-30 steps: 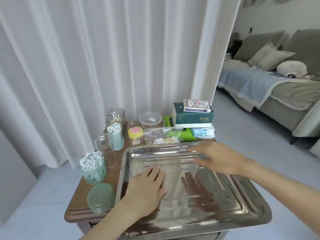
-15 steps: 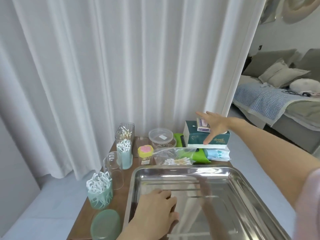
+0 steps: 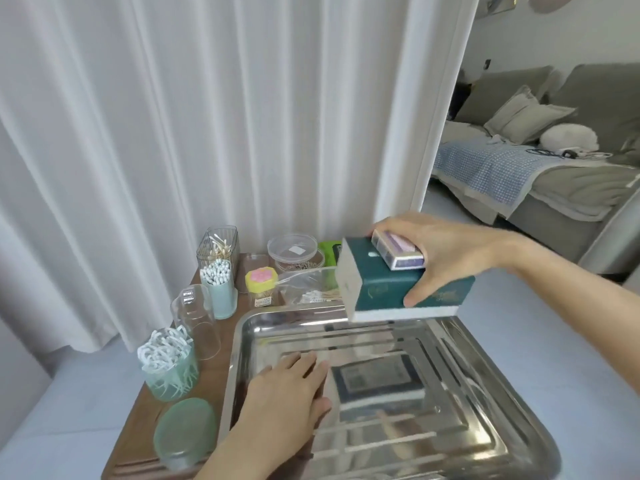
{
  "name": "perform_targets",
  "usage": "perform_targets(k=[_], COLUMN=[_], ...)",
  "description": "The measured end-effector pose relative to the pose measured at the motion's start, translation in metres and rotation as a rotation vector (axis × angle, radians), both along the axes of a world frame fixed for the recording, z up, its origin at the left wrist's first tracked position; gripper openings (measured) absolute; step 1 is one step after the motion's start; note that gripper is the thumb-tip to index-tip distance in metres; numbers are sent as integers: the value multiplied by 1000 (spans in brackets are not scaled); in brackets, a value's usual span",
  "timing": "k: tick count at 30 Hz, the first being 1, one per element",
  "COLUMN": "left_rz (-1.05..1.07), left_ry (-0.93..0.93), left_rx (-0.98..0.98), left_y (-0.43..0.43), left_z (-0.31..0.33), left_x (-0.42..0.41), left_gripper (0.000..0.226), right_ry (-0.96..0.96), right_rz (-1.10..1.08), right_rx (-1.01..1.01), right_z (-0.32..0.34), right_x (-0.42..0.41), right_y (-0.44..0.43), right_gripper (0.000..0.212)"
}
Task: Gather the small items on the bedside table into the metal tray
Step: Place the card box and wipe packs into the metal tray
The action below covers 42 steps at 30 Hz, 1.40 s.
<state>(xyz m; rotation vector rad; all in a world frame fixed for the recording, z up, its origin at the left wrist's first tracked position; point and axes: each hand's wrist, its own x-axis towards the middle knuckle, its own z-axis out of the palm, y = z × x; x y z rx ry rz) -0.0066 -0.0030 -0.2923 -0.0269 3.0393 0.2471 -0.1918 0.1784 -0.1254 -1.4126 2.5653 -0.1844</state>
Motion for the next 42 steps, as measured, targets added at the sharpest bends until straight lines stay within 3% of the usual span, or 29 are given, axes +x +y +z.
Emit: perform_targets(k=[3,5,7,9,11,13,16,18,19,21,24,26,29,35,37,40,42], left_rz=[-8,2,5,-49,-35,12,4,-22,-11,88,263,332,353,292,283,352,406], left_ry=[39,104,22,133,-8,10,19,4,-14,100,561,688,529,110,61,24,-14], left_rx=[-32,-19,-7,-53,-18,-43,-31,-69,-48,29,262,411,476,153,2,-110,-115], left_y=[1,5,3,3,2,3,1,4,7,12,14,12,14,20,22,28,32], left_z=[-1,6,7,2,3,2,1,8,15,40,72,87,95,66,60,57,51], left_x=[-2,0,-3,-2,1,2,1,0,-2,-9,-46,-90,-156,-222,-234,-248,-253], left_gripper=[59,59,69,82,67,59,72,72,63,42,19,19,29,26,40,75,96], right_ry=[-4,57,143,126,71,122,175,48,-119,-380,-280,-272,-370,-352,-319,-399,-328], right_rz=[44,30,12,-2,1,-14,-19,-13,-42,-148,-488,-676,-738,-838,-875,-938,-931], right_rx=[127,98,85,121,150,159,135,180,170,-34,-387,-310,-178,-338,-363,-538,-699], right_z=[-60,-88,-93,-90,-89,-93,-97,-88,-78,-56,-49,-60,-91,-125,-125,-104,-85], right_x=[26,25,16,8,0,-4,-10,-10,-12,-22,-71,-100,-124,-138,-143,-134,-126], right_y=[14,18,22,27,33,33,27,28,31,32,20,3,-19,-30,-24,-4,16], right_gripper=[100,101,101,101,101,104,109,116,116,97,71,73,75,99,96,61,68])
